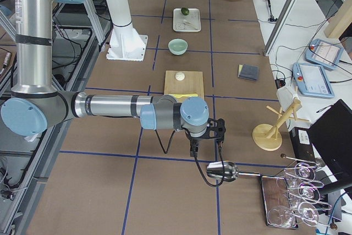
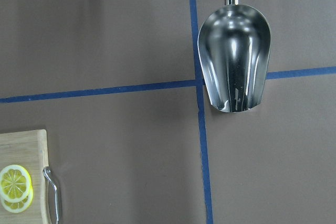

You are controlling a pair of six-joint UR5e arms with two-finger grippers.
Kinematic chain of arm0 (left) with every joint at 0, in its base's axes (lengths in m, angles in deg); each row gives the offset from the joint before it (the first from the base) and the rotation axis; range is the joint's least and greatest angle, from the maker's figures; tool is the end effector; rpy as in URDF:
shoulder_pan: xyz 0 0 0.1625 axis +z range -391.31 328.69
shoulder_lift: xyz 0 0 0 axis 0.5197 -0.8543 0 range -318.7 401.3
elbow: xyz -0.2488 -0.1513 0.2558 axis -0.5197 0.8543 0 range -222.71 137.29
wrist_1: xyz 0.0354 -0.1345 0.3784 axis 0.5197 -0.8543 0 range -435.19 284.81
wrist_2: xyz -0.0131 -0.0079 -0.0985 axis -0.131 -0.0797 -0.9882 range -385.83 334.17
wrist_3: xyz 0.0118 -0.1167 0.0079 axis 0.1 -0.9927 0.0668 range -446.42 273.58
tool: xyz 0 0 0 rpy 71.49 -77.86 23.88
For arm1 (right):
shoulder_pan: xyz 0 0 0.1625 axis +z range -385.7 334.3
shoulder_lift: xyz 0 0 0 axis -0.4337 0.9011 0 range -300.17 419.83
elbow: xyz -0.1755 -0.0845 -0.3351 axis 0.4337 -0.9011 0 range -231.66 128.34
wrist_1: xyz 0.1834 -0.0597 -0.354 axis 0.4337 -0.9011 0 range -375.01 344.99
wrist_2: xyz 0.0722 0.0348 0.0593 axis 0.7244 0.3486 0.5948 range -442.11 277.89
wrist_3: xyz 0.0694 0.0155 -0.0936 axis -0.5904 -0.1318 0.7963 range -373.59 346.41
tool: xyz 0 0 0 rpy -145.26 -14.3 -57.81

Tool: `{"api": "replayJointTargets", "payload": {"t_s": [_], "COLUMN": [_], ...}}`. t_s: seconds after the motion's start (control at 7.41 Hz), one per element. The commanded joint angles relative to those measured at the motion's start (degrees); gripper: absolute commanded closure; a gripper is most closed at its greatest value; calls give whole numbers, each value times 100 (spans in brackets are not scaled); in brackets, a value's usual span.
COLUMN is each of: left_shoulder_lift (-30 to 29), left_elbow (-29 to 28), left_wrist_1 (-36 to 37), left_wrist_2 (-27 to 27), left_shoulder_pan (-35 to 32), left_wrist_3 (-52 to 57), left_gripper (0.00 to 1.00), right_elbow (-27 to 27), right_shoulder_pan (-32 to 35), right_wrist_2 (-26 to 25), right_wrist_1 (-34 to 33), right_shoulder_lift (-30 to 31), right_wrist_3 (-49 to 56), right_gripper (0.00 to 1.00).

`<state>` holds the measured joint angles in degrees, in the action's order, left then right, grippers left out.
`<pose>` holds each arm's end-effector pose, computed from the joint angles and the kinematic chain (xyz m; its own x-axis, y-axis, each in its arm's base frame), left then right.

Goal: Put spoon and bun in bowl

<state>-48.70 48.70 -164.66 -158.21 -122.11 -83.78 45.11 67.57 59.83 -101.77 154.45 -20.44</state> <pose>-0.0606 -0.4805 0.6259 0.7386 0.0462 -0.6726 -0.0201 0.9987 0.0465 0.0667 -0.4520 0.5974 0.6085 0.0802 0.7895 -0.1304 0.9915 -0.0003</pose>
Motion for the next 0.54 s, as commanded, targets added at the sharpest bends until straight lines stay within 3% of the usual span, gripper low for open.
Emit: {"api": "replayJointTargets", "payload": {"t_s": [0.0,0.4], "left_shoulder_lift": [-9,-184], "left_elbow": [0,430], "left_wrist_1": [0,-279], "left_wrist_2": [2,28], "left_shoulder_pan": [0,235], "left_wrist_3": [0,-70], "left_gripper": [0,0], "right_elbow": [0,113], "right_shoulder_pan": [-20,-46], "right_wrist_2": [0,35], "right_wrist_1": [11,20], "right_shoulder_lift": [-14,-32], "right_wrist_3": [-18,-44], "right_gripper": [0,0]}}
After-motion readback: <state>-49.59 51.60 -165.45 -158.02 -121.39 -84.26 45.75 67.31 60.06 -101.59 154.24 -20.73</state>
